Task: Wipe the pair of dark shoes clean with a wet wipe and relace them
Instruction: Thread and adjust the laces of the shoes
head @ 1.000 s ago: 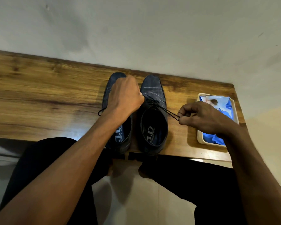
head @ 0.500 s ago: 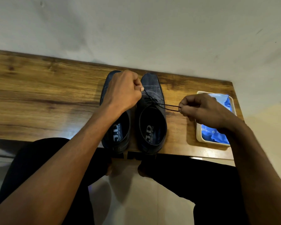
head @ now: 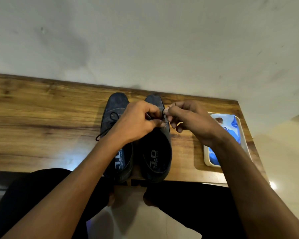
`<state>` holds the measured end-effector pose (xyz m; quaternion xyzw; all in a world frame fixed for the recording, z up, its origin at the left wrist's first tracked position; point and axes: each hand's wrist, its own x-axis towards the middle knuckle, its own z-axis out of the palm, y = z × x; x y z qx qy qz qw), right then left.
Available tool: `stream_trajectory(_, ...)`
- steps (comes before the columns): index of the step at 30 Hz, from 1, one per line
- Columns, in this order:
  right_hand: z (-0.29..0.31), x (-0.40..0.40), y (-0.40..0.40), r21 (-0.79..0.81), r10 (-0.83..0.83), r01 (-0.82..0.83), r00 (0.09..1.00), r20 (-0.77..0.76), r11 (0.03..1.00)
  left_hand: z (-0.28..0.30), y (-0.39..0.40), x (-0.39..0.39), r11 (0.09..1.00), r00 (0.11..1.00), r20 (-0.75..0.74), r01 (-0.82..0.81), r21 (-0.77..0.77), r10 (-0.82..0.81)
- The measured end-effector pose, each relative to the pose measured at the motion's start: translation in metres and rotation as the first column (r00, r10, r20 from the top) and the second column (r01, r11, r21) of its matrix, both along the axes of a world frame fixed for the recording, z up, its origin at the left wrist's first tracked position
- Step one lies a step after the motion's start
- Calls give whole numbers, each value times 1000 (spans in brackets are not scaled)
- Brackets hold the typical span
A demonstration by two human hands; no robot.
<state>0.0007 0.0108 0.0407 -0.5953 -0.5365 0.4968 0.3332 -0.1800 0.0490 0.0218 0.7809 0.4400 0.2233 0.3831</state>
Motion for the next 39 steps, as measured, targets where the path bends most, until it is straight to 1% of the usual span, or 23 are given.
stream_trajectory(3,-2,-1,3,4,26,-26,1000,15,1000,0,0,-2,999,1000,-15,-4,-45,3)
stream_trajectory(5,-5,0,7,14,-2,2,1000,0,1000,-1,1,-5,998,999,-34,-5,-60,3)
stream_trajectory(6,-8,2,10,47,-28,26,999,35,999,-2,2,-7,998,999,-42,-7,-60,4)
stream_trajectory(7,-12,3,14,103,-47,33,990,132,994,-1,2,-9,998,999,-51,-12,-61,9)
stream_trajectory(9,-21,1,21,203,-44,-39,919,392,978,-1,2,-13,997,997,-77,-26,-70,21)
stream_trajectory(10,-23,-2,24,215,-17,-99,877,481,972,-1,2,-14,996,996,-89,-29,-80,22)
stream_trajectory(12,-25,-12,28,194,54,-198,820,570,961,1,2,-16,994,995,-102,-25,-103,14)
stream_trajectory(13,-26,-17,29,172,81,-238,777,624,956,1,2,-17,993,994,-111,-17,-115,5)
stream_trajectory(15,-28,-26,31,128,106,-304,646,756,944,3,2,-19,989,991,-136,-7,-147,-13)
stream_trajectory(16,-29,-29,32,108,112,-322,595,796,941,4,2,-20,986,989,-145,-11,-168,-14)
stream_trajectory(18,-30,-33,34,86,111,-309,567,816,947,5,2,-22,979,990,-141,-27,-204,-2)
stream_trajectory(21,-31,-33,37,88,79,-245,597,798,965,8,1,-25,971,993,-120,-29,-236,1)
stream_trajectory(23,-32,-34,38,80,81,-231,610,788,970,9,1,-27,965,993,-118,-22,-261,-9)
stream_trajectory(25,-33,-35,38,73,83,-218,628,774,973,9,2,-29,961,991,-131,-24,-277,-13)
stream_trajectory(29,-33,-30,41,120,25,-164,682,731,979,8,2,-31,956,986,-167,-27,-293,-23)
stream_trajectory(33,-27,-17,37,166,-23,-86,823,568,982,8,3,-29,957,979,-196,-12,-290,-47)
stream_trajectory(35,-23,-7,34,167,-16,-78,867,497,983,9,4,-29,957,980,-192,-14,-290,-44)
stream_trajectory(37,-19,1,28,126,44,-127,853,520,984,10,5,-30,956,983,-179,-16,-292,-38)
stream_trajectory(39,-16,9,22,77,108,-192,790,604,978,10,7,-31,957,984,-175,-9,-288,-43)
